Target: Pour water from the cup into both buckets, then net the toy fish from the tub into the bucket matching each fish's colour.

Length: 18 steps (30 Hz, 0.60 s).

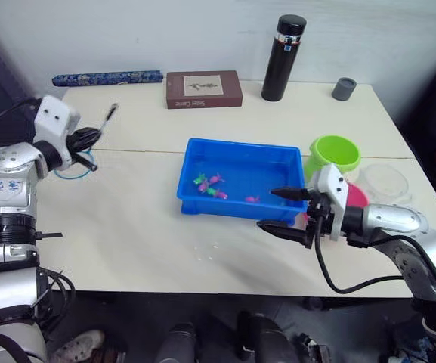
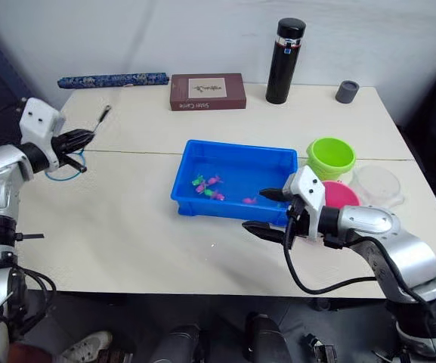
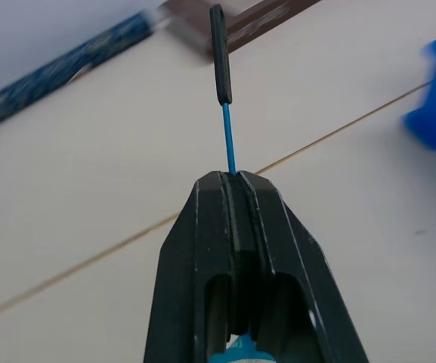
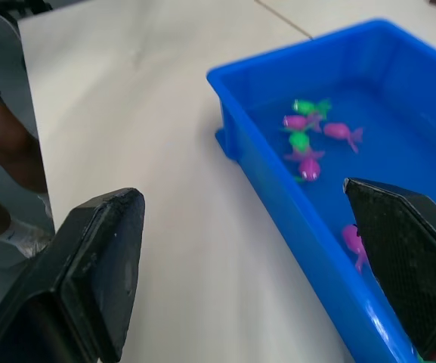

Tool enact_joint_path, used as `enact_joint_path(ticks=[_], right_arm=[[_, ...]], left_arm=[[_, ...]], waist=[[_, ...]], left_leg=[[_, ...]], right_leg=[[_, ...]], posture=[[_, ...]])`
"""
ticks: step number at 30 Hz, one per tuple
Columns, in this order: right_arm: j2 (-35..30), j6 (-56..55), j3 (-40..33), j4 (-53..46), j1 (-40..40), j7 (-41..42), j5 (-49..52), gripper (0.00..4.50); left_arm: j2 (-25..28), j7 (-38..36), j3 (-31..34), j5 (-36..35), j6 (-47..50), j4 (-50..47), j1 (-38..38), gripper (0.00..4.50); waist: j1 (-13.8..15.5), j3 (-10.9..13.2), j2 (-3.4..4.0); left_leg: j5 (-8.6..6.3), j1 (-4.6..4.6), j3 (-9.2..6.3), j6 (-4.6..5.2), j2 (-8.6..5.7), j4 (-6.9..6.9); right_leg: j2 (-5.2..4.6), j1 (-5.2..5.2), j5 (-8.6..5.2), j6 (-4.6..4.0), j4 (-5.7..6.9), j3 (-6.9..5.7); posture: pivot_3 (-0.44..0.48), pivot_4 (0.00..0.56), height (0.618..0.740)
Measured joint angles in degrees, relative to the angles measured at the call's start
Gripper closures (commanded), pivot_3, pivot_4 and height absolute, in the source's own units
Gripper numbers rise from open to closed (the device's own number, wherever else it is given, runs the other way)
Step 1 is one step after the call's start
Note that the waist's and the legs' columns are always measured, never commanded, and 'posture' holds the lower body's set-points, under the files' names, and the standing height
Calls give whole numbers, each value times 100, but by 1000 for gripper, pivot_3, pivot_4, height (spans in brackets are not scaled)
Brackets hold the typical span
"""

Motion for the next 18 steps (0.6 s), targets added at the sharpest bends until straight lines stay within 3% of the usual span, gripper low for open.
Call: enact_joint_path(ticks=[6,18], right_arm=[[-69,100,52,319,-305,130,-175,0],[-307,1251,26,61,-393,192,290,0]], left_arm=[[-356,-790,-750,-242,670,-1395,49,4439],[-808,-2227,-1704,-295,141,-1699,60,4439]], waist=[[2,0,0],[10,1,2]], left_leg=[[1,0,1,-1,1,7],[1,-3,-2,-1,3,9]], right_leg=[[5,0,0,0,5,-1],[7,0,0,0,3,-2]], posture=[[0,150,740],[0,150,740]])
